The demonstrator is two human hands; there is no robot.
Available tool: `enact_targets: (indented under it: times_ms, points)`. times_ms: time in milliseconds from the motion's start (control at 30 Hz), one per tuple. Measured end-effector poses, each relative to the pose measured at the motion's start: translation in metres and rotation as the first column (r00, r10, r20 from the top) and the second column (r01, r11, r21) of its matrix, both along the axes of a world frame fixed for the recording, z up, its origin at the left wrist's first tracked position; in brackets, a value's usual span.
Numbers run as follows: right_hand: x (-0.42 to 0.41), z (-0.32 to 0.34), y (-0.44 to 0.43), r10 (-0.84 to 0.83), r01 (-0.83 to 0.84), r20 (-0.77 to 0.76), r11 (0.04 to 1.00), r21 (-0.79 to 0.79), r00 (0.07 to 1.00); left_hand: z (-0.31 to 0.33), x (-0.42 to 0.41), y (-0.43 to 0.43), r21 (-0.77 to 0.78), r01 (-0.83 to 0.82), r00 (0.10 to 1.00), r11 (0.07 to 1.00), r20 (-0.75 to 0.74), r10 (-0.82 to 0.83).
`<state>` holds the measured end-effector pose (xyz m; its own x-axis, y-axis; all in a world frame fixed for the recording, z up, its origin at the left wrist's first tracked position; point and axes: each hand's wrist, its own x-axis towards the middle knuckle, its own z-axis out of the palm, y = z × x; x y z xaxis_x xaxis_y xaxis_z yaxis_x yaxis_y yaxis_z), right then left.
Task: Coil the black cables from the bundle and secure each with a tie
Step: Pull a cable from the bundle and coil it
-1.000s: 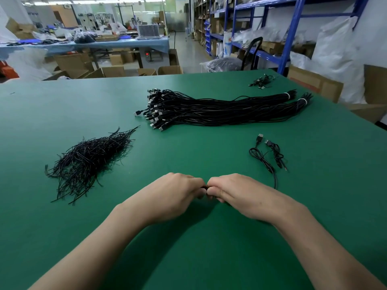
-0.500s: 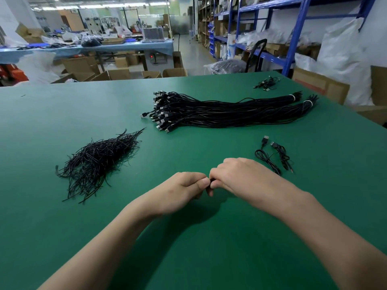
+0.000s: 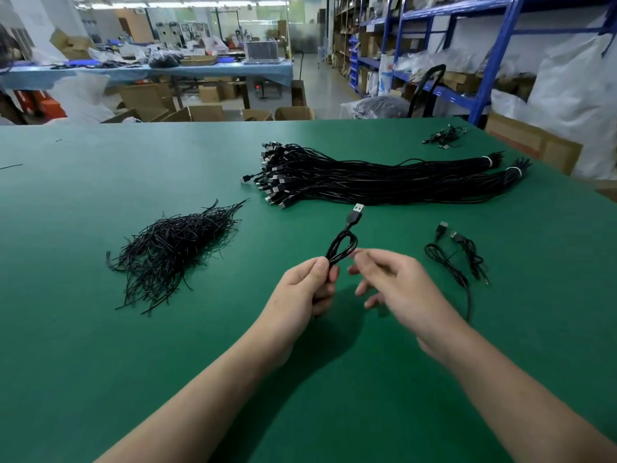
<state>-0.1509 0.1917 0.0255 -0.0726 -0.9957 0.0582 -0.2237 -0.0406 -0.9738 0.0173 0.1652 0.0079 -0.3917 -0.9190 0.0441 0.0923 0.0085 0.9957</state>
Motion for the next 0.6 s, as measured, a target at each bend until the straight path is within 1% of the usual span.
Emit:
enact_targets:
  times_ms: [67,133,167,233,333,467,533,600]
  points:
    - [0.013,0.002,-0.002,0.109,-0.108,0.053,0.994,-0.018,0.993,0.001,-0.002,0.004,0.082,0.058,0.992,0.995,-0.114,-0.048]
    - [0.02,0.006,-0.005,0.166,-0.163,0.11,0.986,-0.042,0.98,0.002,-0.001,0.006,0.161,0.121,0.972,0.979,-0.22,-0.084]
    - [0.021,0.006,-0.006,0.177,-0.174,0.142,0.984,-0.04,0.974,0.002,0.0,0.006,0.192,0.158,0.961,0.969,-0.255,-0.106]
    - [0.021,0.004,-0.005,0.173,-0.173,0.211,0.985,-0.021,0.962,0.002,0.002,0.005,0.228,0.234,0.947,0.945,-0.272,-0.169]
    - [0.017,-0.006,-0.005,0.148,-0.152,0.275,0.988,-0.006,0.95,-0.002,0.002,0.005,0.234,0.291,0.943,0.928,-0.236,-0.236]
    - [0.013,-0.013,-0.006,0.116,-0.106,0.294,0.993,-0.051,0.949,-0.005,0.0,0.006,0.153,0.299,0.943,0.942,-0.198,-0.267]
    - [0.013,-0.014,-0.005,0.124,-0.108,0.345,0.992,-0.068,0.93,-0.006,-0.001,0.006,0.089,0.262,0.963,0.961,-0.093,-0.254]
    - [0.012,-0.015,-0.005,0.1,-0.077,0.34,0.994,-0.08,0.935,-0.006,0.001,0.005,-0.036,0.208,0.973,0.977,0.113,-0.203]
